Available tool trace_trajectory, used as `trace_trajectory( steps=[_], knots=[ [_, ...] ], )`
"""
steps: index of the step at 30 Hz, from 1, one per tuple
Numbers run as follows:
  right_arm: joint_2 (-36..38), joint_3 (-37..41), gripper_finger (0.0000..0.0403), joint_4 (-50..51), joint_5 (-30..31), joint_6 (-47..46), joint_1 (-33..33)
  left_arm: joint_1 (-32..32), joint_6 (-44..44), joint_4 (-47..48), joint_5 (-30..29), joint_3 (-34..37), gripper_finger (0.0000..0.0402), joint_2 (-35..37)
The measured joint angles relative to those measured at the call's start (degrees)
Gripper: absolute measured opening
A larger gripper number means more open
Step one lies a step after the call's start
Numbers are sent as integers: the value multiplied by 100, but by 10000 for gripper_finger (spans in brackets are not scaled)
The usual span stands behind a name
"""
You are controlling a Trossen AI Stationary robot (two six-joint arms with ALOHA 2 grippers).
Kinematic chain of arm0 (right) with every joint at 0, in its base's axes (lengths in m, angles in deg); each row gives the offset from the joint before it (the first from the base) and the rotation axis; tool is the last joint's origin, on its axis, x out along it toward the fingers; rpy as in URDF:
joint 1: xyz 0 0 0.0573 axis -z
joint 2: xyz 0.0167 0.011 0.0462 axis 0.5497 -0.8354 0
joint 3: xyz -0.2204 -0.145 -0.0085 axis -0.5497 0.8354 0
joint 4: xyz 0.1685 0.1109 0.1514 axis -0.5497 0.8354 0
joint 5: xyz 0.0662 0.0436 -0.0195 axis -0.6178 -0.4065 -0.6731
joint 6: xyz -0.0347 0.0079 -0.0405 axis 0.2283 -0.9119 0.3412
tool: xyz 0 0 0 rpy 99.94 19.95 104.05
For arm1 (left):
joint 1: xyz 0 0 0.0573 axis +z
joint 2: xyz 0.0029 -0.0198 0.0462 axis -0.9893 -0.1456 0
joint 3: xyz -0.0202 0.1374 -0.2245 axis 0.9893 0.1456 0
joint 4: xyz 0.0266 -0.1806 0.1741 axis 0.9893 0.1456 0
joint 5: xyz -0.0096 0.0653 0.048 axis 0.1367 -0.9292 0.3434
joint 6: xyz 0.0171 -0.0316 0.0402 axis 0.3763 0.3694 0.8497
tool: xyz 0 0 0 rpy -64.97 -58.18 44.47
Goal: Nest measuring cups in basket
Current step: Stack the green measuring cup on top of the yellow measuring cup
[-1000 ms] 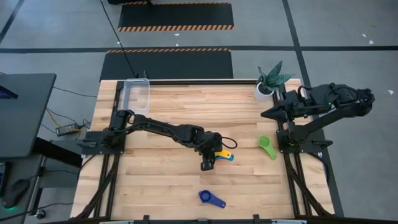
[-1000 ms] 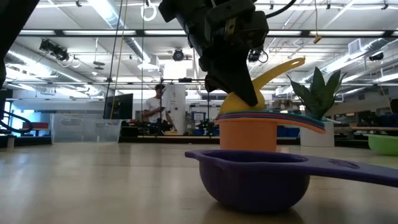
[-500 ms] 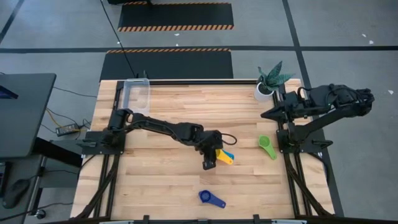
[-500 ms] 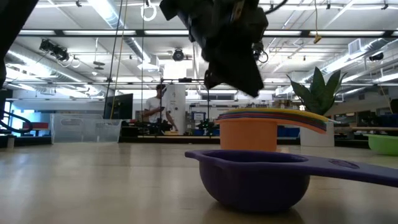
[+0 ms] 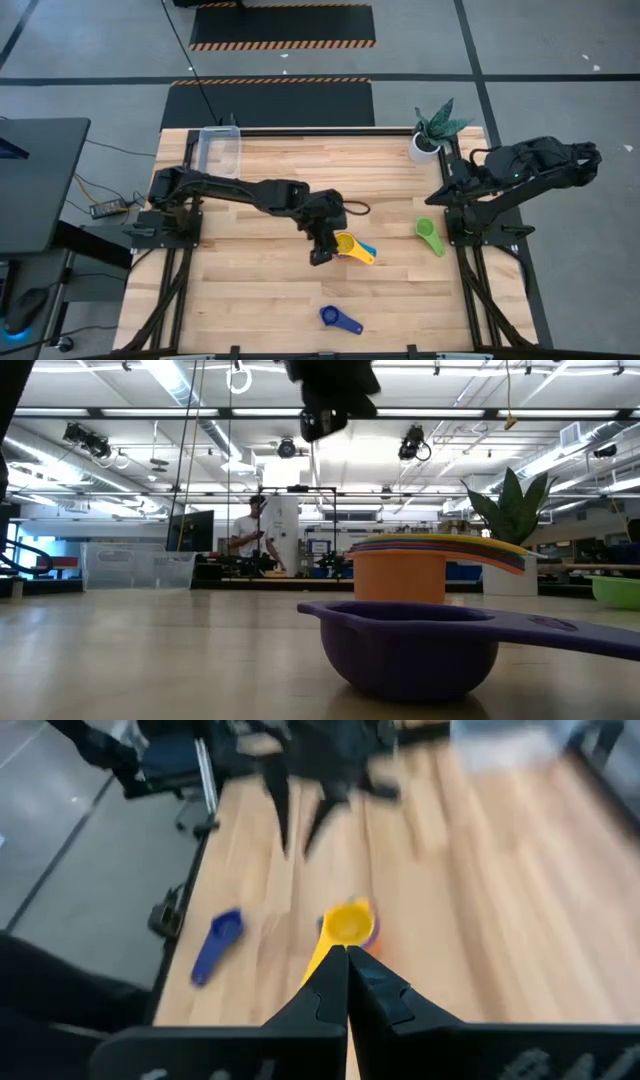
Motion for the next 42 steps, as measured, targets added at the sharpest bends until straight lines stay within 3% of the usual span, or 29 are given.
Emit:
trace_trajectory(
  steps=[7,13,20,24,28,36,42],
  knots=[
    [-116,-2,13,534,-272,-419,1,-132,-352,792,-20,1,85,375],
    [-308,-2,44,1136,-284,-832,8,-155,-377,1132,-24,-1,75,556],
    [-649,243,99,1992,505,-1881,148,-133,-123,1716,-55,1,71,640],
    [-727,796,122,2213,465,-2361,375,-139,57,1955,-65,4,71,686],
    [-713,1358,126,2010,375,-2439,605,-130,325,2012,-110,8,71,723],
    [-767,2423,127,1717,-21,-3507,1304,-133,325,2017,-267,6,71,754],
    [-796,3060,127,281,-612,-3648,1547,-130,325,2012,-279,6,71,754]
  ],
)
